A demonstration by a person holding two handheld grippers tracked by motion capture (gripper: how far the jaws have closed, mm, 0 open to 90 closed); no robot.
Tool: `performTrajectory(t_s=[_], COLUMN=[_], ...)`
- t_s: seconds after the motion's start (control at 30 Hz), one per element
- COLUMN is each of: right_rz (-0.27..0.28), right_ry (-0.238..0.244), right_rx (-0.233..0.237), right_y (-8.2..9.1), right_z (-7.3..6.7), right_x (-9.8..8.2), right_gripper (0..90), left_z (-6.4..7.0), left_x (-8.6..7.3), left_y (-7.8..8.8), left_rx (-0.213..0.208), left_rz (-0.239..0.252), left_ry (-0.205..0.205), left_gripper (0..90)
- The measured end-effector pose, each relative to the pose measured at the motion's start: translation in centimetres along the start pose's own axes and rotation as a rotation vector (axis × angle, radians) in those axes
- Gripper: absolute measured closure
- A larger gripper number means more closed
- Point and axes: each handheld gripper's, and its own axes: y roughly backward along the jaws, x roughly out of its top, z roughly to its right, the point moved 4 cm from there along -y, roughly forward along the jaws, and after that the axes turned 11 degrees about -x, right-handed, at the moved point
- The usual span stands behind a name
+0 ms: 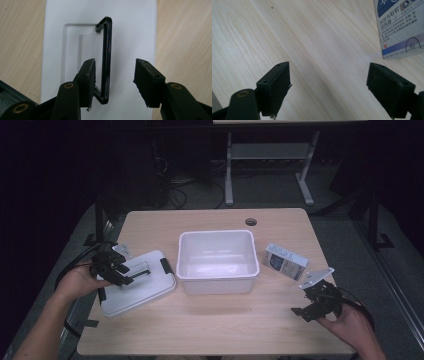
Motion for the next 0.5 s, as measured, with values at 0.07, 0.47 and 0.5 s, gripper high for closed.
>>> performTrajectory(t_s=[0.07, 0.47, 0.5], right_rz=[0.0, -0.027, -0.027], right_ry=[0.001, -0.012, -0.012], right_rx=[0.002, 0.007, 0.007], right_y=[0.0, 0.0, 0.0], right_z=[0.2, 1.9, 1.9], right_x=[0.0, -0.2, -0.2], right_gripper=[18.0, 16.9, 16.9], left_z=[0.0, 0.0, 0.0], left_x=[0.1, 0.2, 0.2], left_y=[0.0, 0.1, 0.2], left_rx=[0.001, 0.023, 0.024], left_rz=[0.002, 0.014, 0.012], left_ry=[-0.004, -0.01, -0.01], left_gripper=[50.5, 48.2, 48.2])
